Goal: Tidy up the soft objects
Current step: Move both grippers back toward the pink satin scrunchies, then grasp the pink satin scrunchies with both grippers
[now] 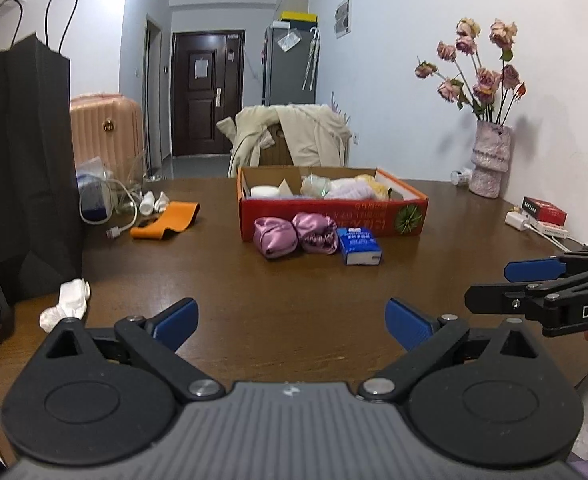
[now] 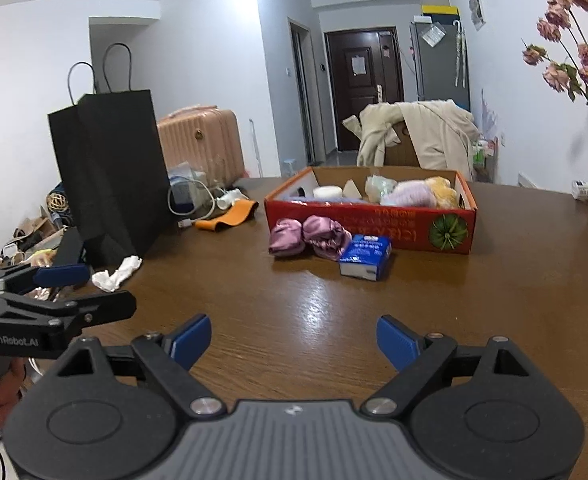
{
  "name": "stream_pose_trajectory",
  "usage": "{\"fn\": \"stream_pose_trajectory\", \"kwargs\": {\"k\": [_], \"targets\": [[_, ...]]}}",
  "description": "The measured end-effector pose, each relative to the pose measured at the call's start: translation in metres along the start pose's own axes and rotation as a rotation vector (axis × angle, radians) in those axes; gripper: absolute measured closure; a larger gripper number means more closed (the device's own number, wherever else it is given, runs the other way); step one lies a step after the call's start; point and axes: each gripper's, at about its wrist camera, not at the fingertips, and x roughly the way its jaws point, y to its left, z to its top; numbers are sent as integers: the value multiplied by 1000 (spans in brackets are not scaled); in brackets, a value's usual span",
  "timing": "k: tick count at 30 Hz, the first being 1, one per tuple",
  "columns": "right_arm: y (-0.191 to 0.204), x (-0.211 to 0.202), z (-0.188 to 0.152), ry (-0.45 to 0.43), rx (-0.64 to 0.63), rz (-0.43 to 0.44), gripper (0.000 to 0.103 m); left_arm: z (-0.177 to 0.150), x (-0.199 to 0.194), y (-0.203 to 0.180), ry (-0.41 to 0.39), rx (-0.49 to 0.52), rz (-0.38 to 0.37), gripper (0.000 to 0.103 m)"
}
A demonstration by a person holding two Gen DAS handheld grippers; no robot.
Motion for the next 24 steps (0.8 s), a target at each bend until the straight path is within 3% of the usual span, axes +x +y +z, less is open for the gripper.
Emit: {"fn": "stream_pose_trajectory", "kwargs": {"k": [9, 24], "targets": [[-9, 28, -1, 57, 31, -5, 13, -9, 32, 11, 83, -42, -3, 1], [-26, 101, 23, 108, 43, -2, 14, 12, 110, 26, 154, -79, -20, 1]]}}
